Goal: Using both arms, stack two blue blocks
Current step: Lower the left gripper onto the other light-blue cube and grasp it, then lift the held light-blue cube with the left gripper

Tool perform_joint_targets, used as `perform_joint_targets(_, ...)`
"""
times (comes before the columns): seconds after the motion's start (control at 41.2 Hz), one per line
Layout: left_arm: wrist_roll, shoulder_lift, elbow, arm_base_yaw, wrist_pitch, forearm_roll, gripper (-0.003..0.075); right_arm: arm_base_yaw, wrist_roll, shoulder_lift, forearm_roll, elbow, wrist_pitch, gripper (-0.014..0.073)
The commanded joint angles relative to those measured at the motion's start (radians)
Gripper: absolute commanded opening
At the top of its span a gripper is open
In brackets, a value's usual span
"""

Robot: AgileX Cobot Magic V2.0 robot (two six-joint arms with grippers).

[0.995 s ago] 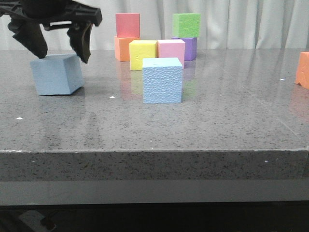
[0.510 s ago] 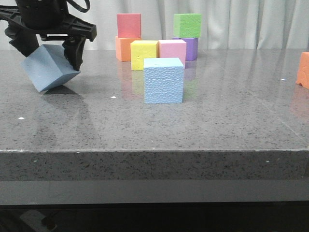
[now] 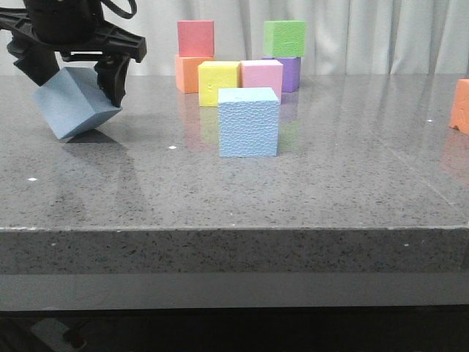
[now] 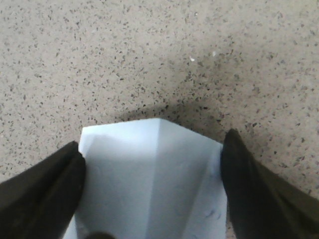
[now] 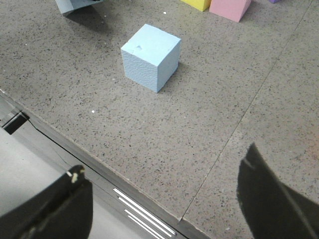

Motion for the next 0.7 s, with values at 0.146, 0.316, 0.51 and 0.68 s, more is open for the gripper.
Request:
perform_joint_targets(0.146, -0.02, -0.107, -0.054, -0.013, -0.019, -0.054, 0.0535, -0.006, -0.01, -0.005, -0.005, -0.026, -0.066, 0.0602)
perform_joint_targets(0.316, -0.009, -0.124, -0.058, -0.013, -0.015, -0.055, 0.0535, -0.006, -0.01, -0.005, -0.005, -0.026, -0.066, 0.0602)
perform_joint_targets(0.51, 0.038, -0.12, -0.054, -0.013, -0.011, -0.055, 0.0535, -0.006, -0.01, -0.005, -0.005, -0.026, -0.066, 0.0602)
perform_joint_targets(0.68, 0.143, -0.115, -0.054, -0.009, -0.013, -0.055, 0.0535, -0.006, -0.01, -0.005, -0.005, -0.026, -0.066, 0.0602)
